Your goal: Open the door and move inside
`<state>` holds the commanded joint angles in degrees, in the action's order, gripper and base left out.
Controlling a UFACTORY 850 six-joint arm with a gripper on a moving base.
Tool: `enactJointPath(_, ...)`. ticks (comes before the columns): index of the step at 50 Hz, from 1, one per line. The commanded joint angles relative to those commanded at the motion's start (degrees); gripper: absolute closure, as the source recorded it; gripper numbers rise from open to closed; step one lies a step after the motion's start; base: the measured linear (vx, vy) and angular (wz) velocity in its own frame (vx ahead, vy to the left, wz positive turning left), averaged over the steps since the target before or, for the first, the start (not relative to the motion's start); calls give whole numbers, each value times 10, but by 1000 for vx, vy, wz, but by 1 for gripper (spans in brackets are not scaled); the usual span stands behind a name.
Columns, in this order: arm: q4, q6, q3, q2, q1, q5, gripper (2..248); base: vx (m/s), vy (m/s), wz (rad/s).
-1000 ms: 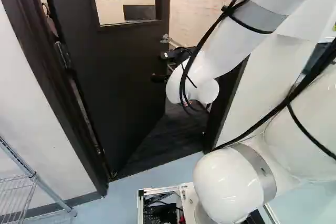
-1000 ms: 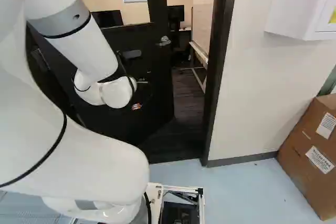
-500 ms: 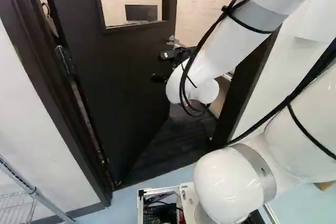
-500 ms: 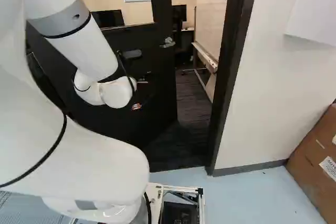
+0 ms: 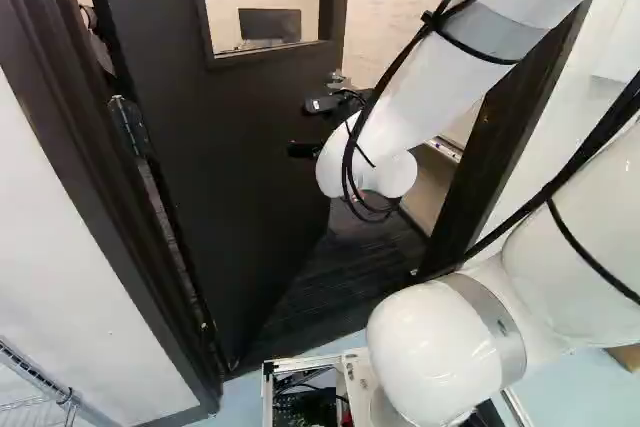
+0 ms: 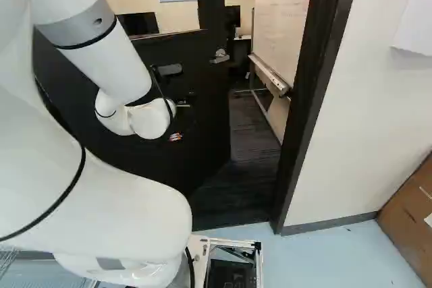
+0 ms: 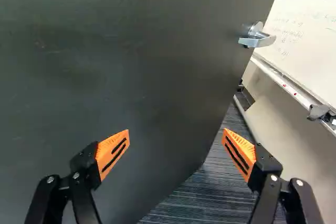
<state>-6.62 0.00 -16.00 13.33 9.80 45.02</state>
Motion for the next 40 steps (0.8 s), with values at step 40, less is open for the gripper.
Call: enactJointPath(40, 0, 0, 0, 0, 0, 0, 3, 20, 45, 97)
